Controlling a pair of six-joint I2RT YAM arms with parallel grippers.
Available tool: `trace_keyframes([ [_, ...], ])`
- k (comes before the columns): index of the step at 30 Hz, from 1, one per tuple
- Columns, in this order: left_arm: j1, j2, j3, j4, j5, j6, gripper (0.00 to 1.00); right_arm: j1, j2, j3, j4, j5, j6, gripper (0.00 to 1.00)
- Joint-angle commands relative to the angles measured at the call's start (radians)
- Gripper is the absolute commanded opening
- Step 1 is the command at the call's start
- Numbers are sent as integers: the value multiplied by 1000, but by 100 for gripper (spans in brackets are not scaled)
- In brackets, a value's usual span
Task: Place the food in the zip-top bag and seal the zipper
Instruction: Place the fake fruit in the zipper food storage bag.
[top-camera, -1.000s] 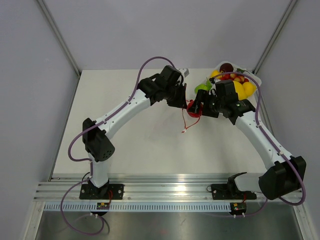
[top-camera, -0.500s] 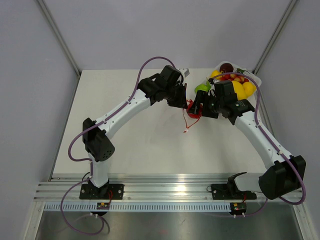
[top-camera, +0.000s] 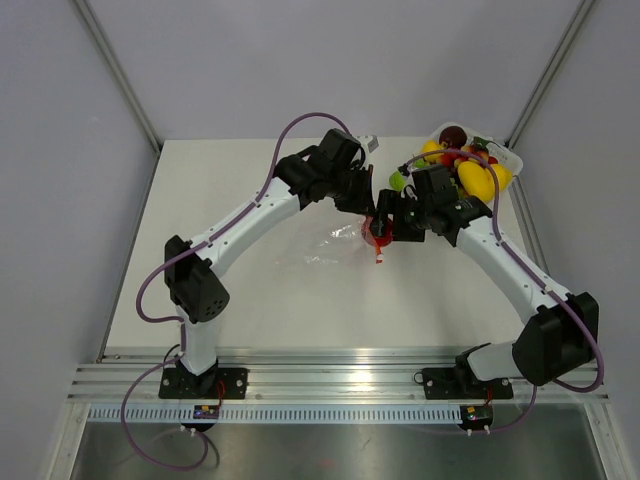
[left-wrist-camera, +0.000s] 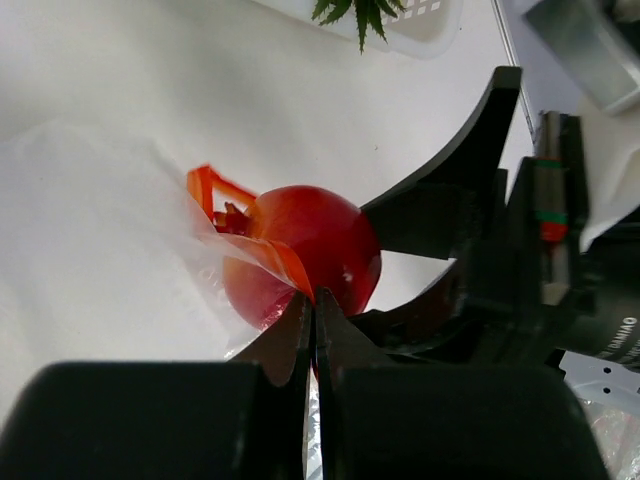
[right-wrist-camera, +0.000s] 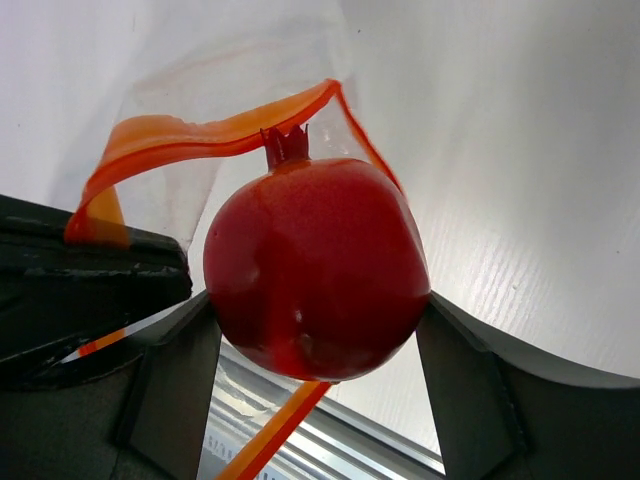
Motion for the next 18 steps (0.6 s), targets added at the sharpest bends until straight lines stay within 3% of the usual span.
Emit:
trace_keyframes([
  [1, 3, -2, 14, 48, 23, 3, 0, 21, 0, 18, -4, -28, -24, 56],
  [18, 12, -3, -48, 63, 42, 7, 0, 20, -37, 12, 25, -73, -17, 56],
])
